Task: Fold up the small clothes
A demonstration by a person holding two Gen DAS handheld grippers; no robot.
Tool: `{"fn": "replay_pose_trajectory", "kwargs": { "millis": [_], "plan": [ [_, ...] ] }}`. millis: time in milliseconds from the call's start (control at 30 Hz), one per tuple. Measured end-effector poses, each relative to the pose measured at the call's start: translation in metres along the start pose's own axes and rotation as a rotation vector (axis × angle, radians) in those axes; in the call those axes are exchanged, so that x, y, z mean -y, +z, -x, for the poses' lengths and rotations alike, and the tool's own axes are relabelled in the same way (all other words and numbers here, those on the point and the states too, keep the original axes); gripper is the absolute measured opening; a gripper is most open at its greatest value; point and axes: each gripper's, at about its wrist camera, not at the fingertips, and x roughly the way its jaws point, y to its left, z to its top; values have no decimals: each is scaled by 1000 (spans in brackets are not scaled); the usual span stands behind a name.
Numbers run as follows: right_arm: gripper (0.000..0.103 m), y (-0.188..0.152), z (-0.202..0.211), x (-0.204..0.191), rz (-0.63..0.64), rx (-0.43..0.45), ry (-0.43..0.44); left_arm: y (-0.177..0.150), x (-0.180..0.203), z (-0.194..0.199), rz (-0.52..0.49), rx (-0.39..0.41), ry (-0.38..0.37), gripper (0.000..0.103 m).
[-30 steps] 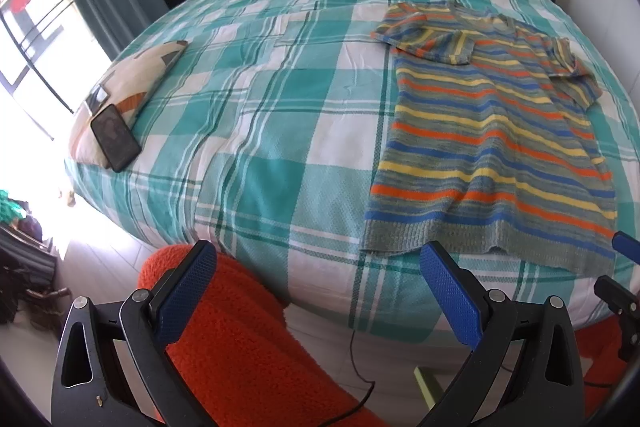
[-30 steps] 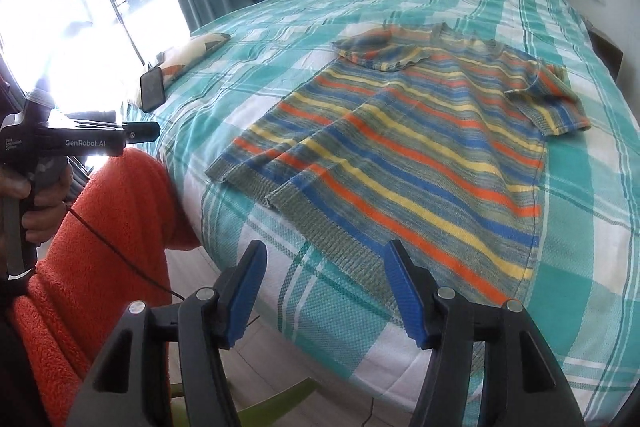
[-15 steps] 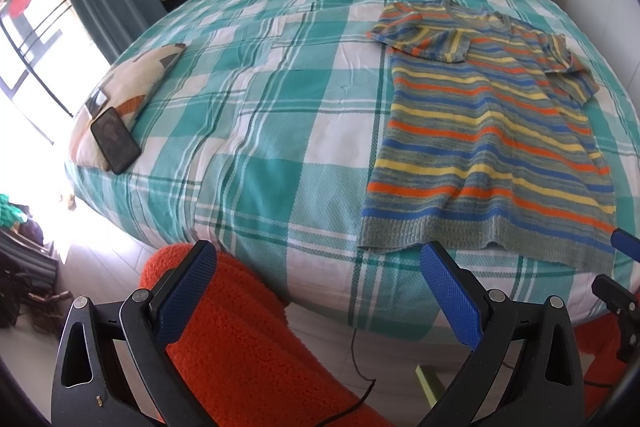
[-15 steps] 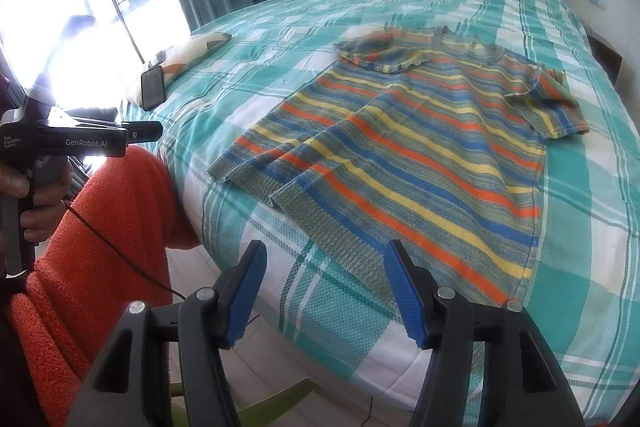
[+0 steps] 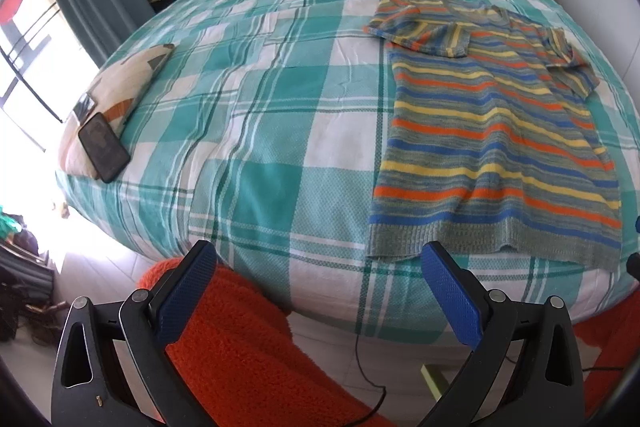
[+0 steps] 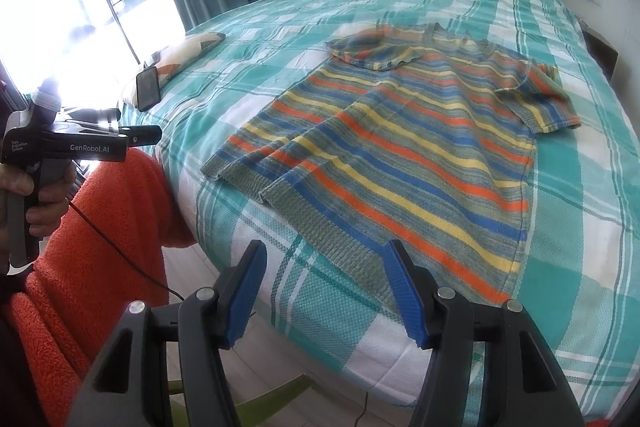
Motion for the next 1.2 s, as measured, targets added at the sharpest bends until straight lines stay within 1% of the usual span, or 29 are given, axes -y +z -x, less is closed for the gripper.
{"fn": "replay_pose_trajectory", "kwargs": {
  "millis": [67, 133, 200, 233, 267, 300, 333, 367, 433, 500, 533, 567, 600, 633, 667, 700, 733, 767, 867, 933, 1000, 1100, 1200],
  "plan": [
    [61, -1, 16, 29, -75, 13, -41, 5, -17, -22, 31, -40, -75, 102],
    [61, -6, 32, 67, -188, 12, -107, 9, -26, -48, 62, -89, -142, 102],
    [61, -15, 41, 104, -311, 2, -168, 9, -21, -73, 65, -139, -179, 102],
    [61, -21, 43, 120, -379, -14, -182, 10, -16, -84, 57, -157, -191, 101],
    [61, -27, 41, 135, -450, -37, -178, 9, -10, -92, 49, -169, -191, 101],
    [61, -34, 36, 144, -508, -60, -155, 10, -4, -100, 36, -178, -191, 100],
    [61, -40, 30, 150, -552, -80, -127, 10, 3, -105, 21, -179, -198, 97],
    [61, -44, 23, 153, -581, -98, -93, 11, 10, -111, 2, -179, -203, 90],
    [61, -47, 6, 150, -591, -125, -40, 11, 21, -120, -25, -190, -206, 84],
    [61, -45, -13, 142, -572, -153, -16, 11, 25, -124, -32, -176, -201, 83],
    [61, -45, -24, 138, -565, -171, -10, 11, 26, -124, -31, -169, -201, 81],
    [61, -45, -35, 135, -564, -198, -16, 11, 27, -122, -28, -163, -215, 69],
    [54, -46, -44, 133, -568, -216, -30, 11, 28, -119, -24, -157, -246, 57],
    [42, -47, -48, 130, -562, -221, -39, 10, 29, -116, -26, -157, -288, 29],
    [4, -45, -50, 126, -541, -231, -40, 9, 32, -113, -31, -165, -340, 3],
    [5, -43, -51, 123, -529, -239, -36, 9, 35, -110, -36, -169, -338, 3],
    [5, -43, -48, 123, -527, -236, -43, 9, 37, -105, -52, -157, -316, 2],
    [5, -41, -43, 123, -516, -232, -61, 8, 36, -99, -62, -149, -310, 1],
    [5, -35, -13, 129, -495, -202, -128, 9, 23, -81, -30, -134, -332, 0],
    [5, -29, 11, 133, -483, -182, -171, 8, 10, -71, -6, -132, -363, 0],
    [5, -25, 26, 135, -478, -178, -161, 7, 4, -63, 3, -130, -369, 0],
    [4, -19, 27, 121, -418, -208, -182, 6, 5, -56, -9, -133, -361, 0],
    [4, -23, 14, 117, -380, -259, -212, 0, 12, -63, -44, -153, -327, 0]
  ]
}}
